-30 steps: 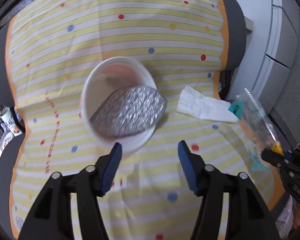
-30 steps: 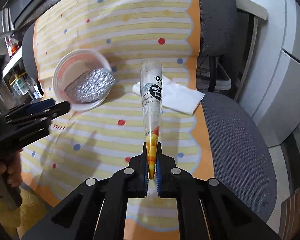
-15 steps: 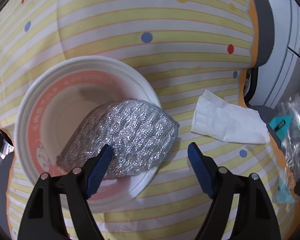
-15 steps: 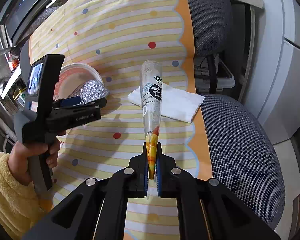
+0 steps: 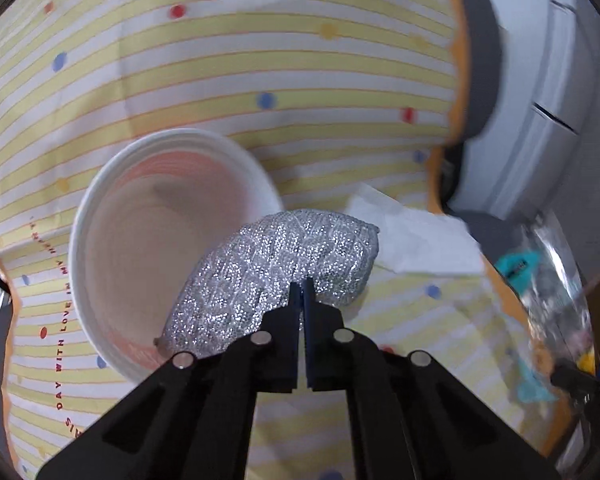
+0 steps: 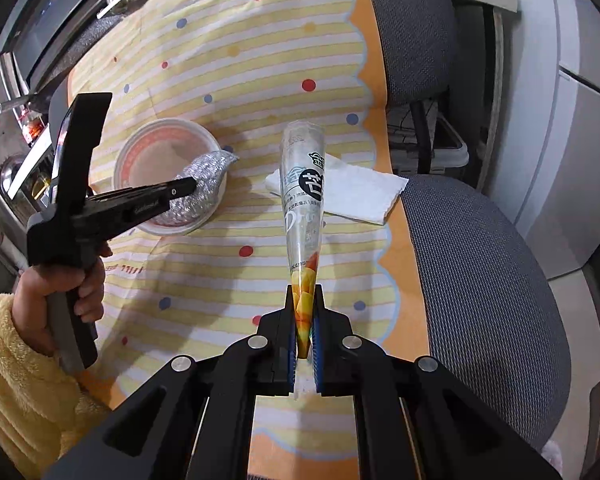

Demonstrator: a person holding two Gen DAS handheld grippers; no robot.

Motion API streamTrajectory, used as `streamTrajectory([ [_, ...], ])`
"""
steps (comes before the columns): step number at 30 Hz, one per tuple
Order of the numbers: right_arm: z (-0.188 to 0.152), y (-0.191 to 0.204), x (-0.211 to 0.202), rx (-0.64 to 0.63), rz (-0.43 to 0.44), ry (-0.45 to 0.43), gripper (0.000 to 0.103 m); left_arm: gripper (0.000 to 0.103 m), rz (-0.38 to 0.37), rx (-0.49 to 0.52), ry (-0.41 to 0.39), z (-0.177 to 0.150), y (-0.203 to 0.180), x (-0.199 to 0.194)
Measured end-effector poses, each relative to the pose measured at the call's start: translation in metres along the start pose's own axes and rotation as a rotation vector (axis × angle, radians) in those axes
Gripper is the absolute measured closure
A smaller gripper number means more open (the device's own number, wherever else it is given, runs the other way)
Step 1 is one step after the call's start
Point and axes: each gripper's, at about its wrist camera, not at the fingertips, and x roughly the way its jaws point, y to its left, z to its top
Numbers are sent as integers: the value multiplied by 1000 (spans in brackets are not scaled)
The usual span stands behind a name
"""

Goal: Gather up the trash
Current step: 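Grasp the silver foil in the orange cup with the left gripper while the right gripper holds the packet, then carry the packet and foil to the pink bin and open the right gripper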

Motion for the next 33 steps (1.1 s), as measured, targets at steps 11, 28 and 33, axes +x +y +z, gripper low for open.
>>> streamTrajectory([
  [11, -10, 0, -11, 17, 9, -2, 95, 32, 80, 65, 27, -10, -14, 21],
  [28, -11, -7, -39, 40, -8, -60, 95, 98, -135, -13, -94, -14, -18, -50],
  [33, -17, -6, -75, 49, -41, -111, 95, 98, -228, -26, -165, -37, -37, -112],
])
